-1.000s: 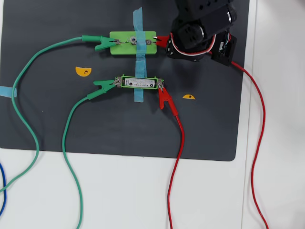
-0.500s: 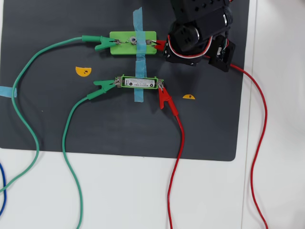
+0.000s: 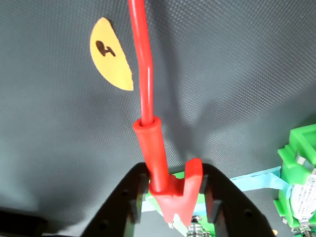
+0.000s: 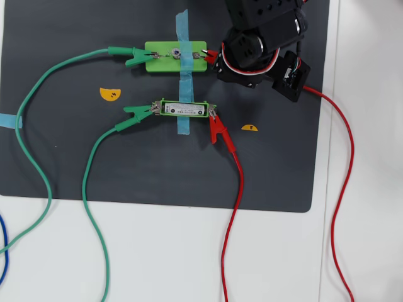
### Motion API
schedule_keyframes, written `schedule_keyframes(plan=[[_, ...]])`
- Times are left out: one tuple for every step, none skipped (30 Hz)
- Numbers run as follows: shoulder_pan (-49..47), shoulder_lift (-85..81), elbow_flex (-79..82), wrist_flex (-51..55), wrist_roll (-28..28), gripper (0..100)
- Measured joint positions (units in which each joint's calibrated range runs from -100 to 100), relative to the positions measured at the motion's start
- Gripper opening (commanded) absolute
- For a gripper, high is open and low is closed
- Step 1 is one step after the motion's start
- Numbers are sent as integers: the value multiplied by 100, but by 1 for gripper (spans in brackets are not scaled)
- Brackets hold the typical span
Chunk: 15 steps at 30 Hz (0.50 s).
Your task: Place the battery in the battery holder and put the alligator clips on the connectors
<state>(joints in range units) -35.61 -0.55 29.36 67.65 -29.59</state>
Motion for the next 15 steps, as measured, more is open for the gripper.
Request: schedule_keyframes(plan=[[0,0,0,0,0,1],[0,0,0,0,0,1],[0,0,0,0,0,1],[0,0,0,0,0,1],[0,0,0,0,0,1],[0,0,0,0,0,1],[0,0,0,0,0,1],[0,0,0,0,0,1],[0,0,0,0,0,1],[0,0,0,0,0,1],[0,0,0,0,0,1],[0,0,0,0,0,1],[0,0,0,0,0,1],[0,8,0,0,0,1],[0,17,0,0,0,1]])
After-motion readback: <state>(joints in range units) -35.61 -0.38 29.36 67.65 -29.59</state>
